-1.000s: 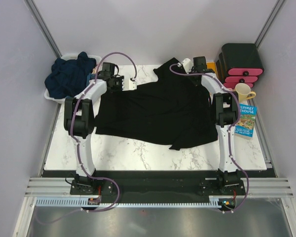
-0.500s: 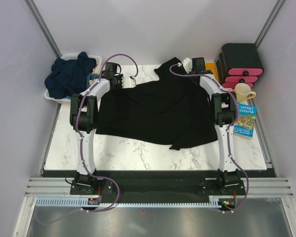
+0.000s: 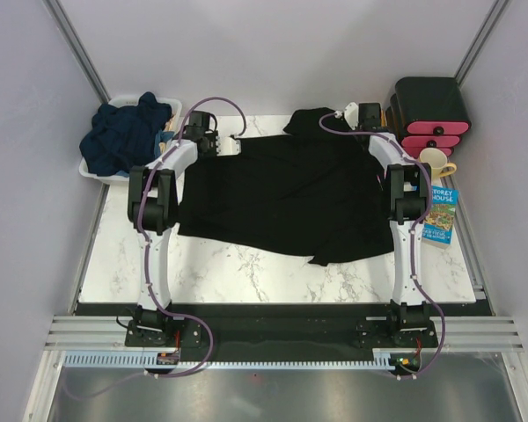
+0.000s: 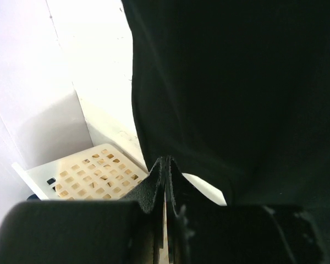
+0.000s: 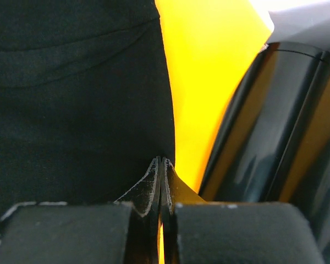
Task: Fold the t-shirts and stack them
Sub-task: Flatten the tshirt out
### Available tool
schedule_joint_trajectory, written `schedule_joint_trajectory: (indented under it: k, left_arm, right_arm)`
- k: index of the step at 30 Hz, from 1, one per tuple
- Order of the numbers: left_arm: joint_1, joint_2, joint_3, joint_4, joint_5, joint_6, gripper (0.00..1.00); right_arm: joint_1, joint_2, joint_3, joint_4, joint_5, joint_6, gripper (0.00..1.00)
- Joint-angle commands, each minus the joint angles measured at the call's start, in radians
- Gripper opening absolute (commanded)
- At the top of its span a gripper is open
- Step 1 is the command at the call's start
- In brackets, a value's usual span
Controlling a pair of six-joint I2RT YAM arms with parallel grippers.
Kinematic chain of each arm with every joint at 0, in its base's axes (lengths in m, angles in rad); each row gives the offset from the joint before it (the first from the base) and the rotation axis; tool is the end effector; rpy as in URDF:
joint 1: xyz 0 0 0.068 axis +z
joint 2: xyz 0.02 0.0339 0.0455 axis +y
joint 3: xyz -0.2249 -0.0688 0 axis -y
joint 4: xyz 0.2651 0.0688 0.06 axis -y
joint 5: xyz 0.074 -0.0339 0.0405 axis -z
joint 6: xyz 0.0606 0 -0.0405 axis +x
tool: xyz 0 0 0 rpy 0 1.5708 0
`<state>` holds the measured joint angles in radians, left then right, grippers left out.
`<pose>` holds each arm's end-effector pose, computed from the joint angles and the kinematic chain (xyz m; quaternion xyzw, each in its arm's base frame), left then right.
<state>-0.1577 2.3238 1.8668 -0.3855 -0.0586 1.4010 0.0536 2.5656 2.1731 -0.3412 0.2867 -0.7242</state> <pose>0.5217 -0.0794 0.1141 0.6490 0.6718 0.2296 0.2735 0.5747 0.0137 0.1016 -0.2892 0.8588 -0.2556 0.3369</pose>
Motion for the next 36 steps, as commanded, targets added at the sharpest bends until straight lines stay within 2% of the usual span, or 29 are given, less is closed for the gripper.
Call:
schedule_joint_trajectory:
  k: [1, 9, 16, 21, 24, 27, 30, 31, 32, 34, 36]
  left_arm:
    - [0.007, 0.029, 0.049, 0.031, -0.035, 0.0, 0.02]
    - [0.01, 0.072, 0.049, 0.007, -0.061, 0.044, 0.02]
    - [0.017, 0.106, 0.043, -0.087, -0.109, 0.053, 0.02]
    - [0.033, 0.121, 0.006, -0.122, -0.179, 0.084, 0.02]
    - [0.05, 0.12, -0.003, -0.141, -0.196, 0.089, 0.02]
    - [0.064, 0.121, -0.001, -0.142, -0.221, 0.096, 0.02]
    - [0.069, 0.121, 0.023, -0.141, -0.21, 0.067, 0.02]
    - [0.069, 0.121, 0.037, -0.141, -0.192, 0.05, 0.02]
    - [0.069, 0.112, 0.061, -0.139, -0.181, 0.017, 0.15]
    - [0.069, 0.095, 0.074, -0.124, -0.153, -0.01, 0.32]
    - [0.07, 0.056, 0.065, -0.069, -0.135, -0.04, 0.48]
  right_arm:
    - [-0.024, 0.016, -0.035, -0.028, 0.066, -0.02, 0.0]
    - [-0.026, -0.011, -0.048, -0.028, 0.065, -0.029, 0.0]
    - [-0.024, -0.082, -0.111, -0.025, 0.028, -0.043, 0.0]
    - [-0.023, -0.131, -0.134, -0.025, 0.003, -0.049, 0.05]
    - [-0.021, -0.148, -0.141, -0.025, -0.003, -0.049, 0.1]
    - [-0.018, -0.162, -0.153, -0.025, -0.007, -0.052, 0.2]
    - [-0.012, -0.174, -0.173, -0.025, -0.02, -0.057, 0.35]
    - [-0.011, -0.186, -0.185, -0.025, -0.026, -0.063, 0.44]
    - [-0.006, -0.192, -0.19, -0.025, -0.03, -0.064, 0.47]
    - [-0.001, -0.214, -0.2, -0.024, -0.032, -0.066, 0.54]
    - [0.002, -0.228, -0.203, -0.018, -0.029, -0.064, 0.56]
